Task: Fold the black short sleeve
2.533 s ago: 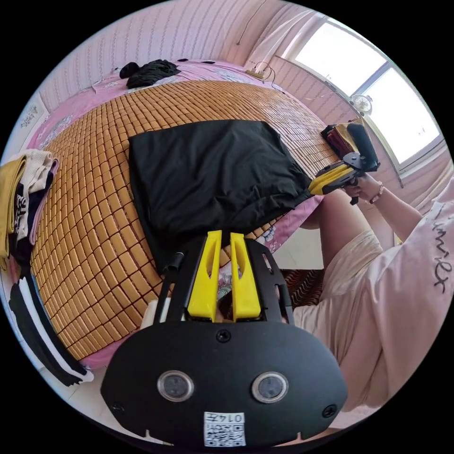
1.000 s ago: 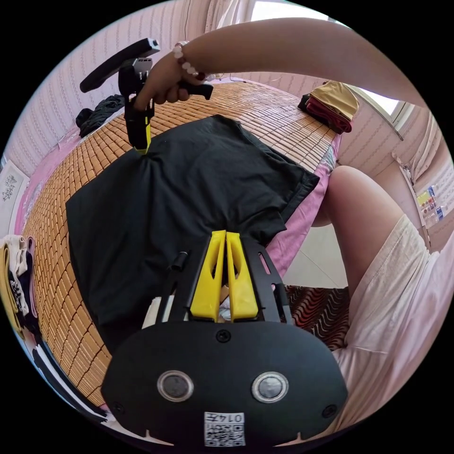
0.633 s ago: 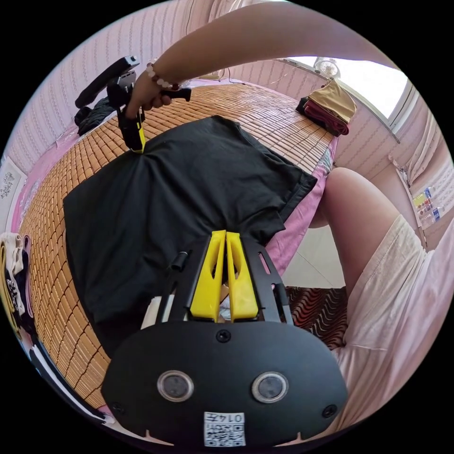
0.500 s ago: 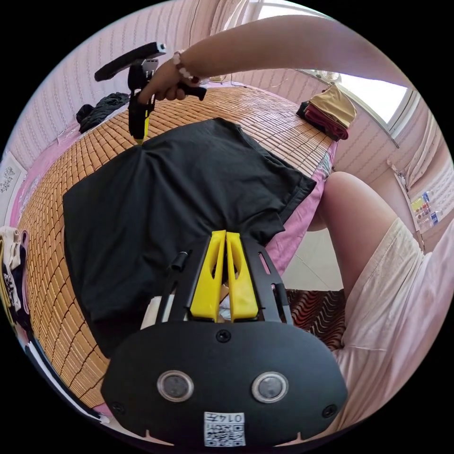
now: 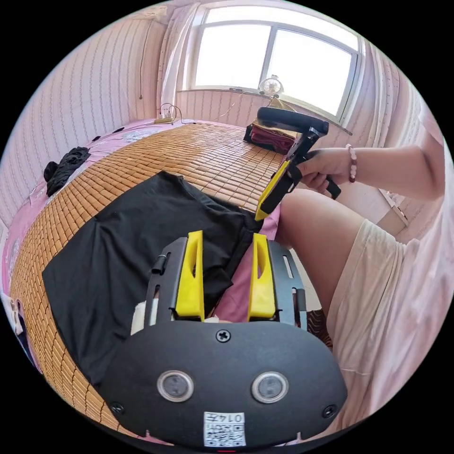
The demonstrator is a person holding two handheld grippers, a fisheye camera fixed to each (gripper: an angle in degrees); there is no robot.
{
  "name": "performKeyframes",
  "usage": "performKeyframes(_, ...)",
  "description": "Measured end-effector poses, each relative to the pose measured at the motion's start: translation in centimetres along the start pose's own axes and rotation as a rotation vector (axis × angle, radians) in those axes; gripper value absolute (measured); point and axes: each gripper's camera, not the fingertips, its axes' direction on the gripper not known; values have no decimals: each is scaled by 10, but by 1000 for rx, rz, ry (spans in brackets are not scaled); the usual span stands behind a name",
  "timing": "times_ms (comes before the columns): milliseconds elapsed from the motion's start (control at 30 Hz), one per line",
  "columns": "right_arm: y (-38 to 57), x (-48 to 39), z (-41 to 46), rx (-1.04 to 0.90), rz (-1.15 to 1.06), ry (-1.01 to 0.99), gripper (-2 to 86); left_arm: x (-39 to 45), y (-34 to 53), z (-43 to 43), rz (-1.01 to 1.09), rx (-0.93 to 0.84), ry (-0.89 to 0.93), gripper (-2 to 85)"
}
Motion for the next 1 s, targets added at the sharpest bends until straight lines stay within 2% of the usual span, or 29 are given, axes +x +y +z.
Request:
performKeyframes(100, 9, 20, -7, 5, 7, 18, 52, 13, -15, 28, 54, -57, 46, 180)
performKeyframes(133, 13, 28, -11, 11, -24, -57, 21, 17, -20, 38, 72, -79, 49, 183)
performKeyframes(333, 40, 86, -26, 81, 26, -245, 19, 29, -32, 69, 96, -166, 56, 190)
performKeyframes(433, 49, 107, -24, 71, 47, -248, 42, 34, -31, 70, 108, -162, 27, 185)
performKeyframes(500, 51, 116, -20, 36, 36, -251, 33, 37, -30, 71, 121, -162, 11, 183)
performKeyframes(567, 56, 123, -28, 82, 10, -307, 21, 41, -28, 72, 142, -164, -16, 177)
performKeyframes(633, 62, 135, -46, 160, -38, -527, 17, 42, -29, 72, 144, -170, -28, 166)
performKeyframes(700, 66, 141, -58, 213, -86, -640, 19, 40, -30, 66, 112, -149, -55, 134)
performKeyframes(767, 72, 149, -66, 259, -110, -615, 26, 36, -29, 49, 53, -83, -152, 28)
performKeyframes(900, 87, 203, -52, 339, 112, -574, 113, 29, -26, 30, 23, -70, -52, -2)
performKeyframes(1000, 93, 230, -31, 400, 251, -749, 164, 36, -19, 13, 61, -47, -6, -6)
